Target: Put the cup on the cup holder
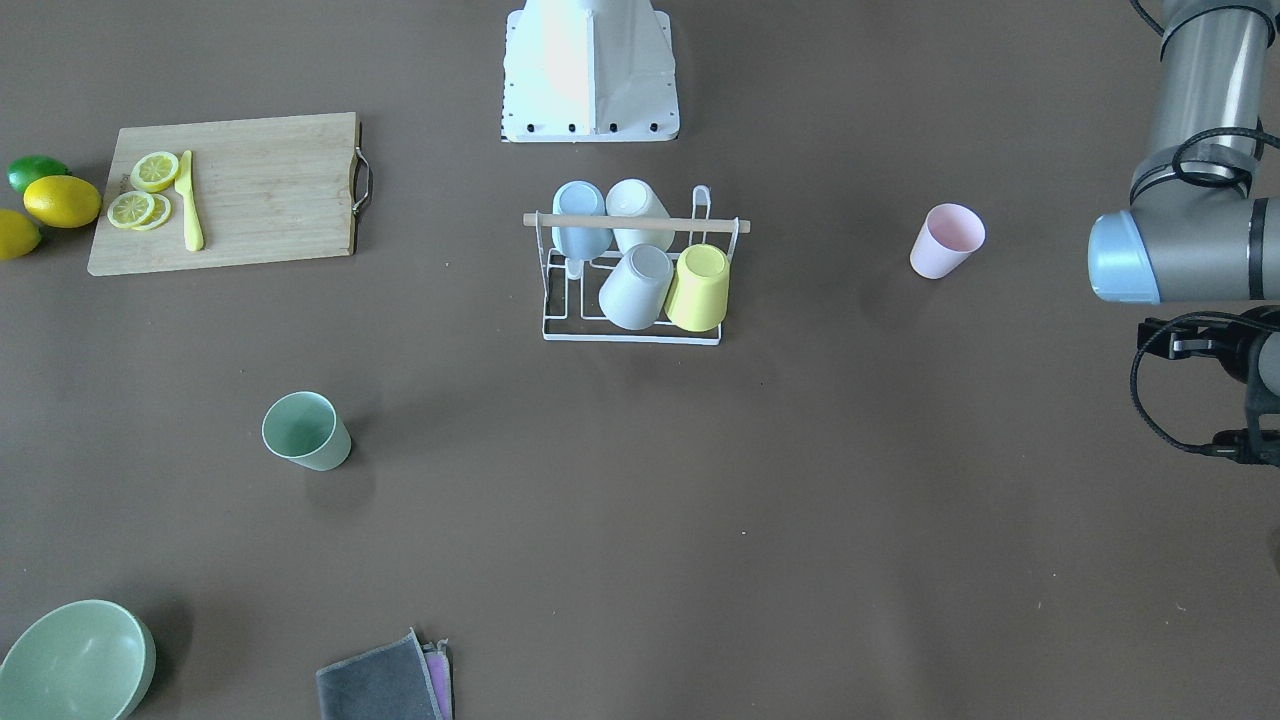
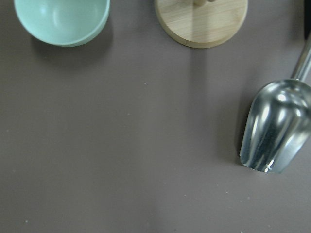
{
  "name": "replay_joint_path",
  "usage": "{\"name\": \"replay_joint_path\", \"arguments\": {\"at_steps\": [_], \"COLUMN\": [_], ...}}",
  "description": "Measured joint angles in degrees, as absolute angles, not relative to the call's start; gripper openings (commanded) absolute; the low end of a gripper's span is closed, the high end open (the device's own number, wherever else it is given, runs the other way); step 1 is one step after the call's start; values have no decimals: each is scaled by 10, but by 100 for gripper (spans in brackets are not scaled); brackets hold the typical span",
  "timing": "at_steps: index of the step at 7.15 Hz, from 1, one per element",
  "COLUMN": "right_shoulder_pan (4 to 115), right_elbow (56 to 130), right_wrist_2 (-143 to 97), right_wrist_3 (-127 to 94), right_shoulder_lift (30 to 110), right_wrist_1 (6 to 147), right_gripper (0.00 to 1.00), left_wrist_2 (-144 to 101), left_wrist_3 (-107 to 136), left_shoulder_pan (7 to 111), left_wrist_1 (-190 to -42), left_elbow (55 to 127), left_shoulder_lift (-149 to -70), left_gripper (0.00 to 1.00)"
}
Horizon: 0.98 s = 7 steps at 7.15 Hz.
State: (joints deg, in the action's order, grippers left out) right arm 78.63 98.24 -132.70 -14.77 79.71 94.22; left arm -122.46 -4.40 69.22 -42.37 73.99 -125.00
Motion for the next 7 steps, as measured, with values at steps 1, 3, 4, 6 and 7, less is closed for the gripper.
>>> {"name": "replay_joint_path", "arguments": {"at_steps": [1,3,4,6,7], "right_shoulder_pan": [759,706,686,659,652], "right_elbow": [991,993,991,969,943], "right_wrist_2": [-1326,-1307,-1291,-1283,-1283], "right_wrist_3": [-151,-158,-174,-207,-212], "right_shoulder_lift": [783,753,747,709,679], "right_wrist_1": [942,913,888,877,884], "right_gripper": [100,100,100,100,100], "left_wrist_2": [-1226,-1226,-1225,-1224,-1223], "left_wrist_3": [-42,-42,-41,-59,-78], "left_shoulder_pan": [682,651,636,616,606], "left_wrist_1": [-418,-414,-414,-412,-411], "left_elbow": [738,725,717,687,666], "left_shoulder_lift": [-1259,-1276,-1285,-1308,-1324], "left_gripper": [98,98,97,97,97]}}
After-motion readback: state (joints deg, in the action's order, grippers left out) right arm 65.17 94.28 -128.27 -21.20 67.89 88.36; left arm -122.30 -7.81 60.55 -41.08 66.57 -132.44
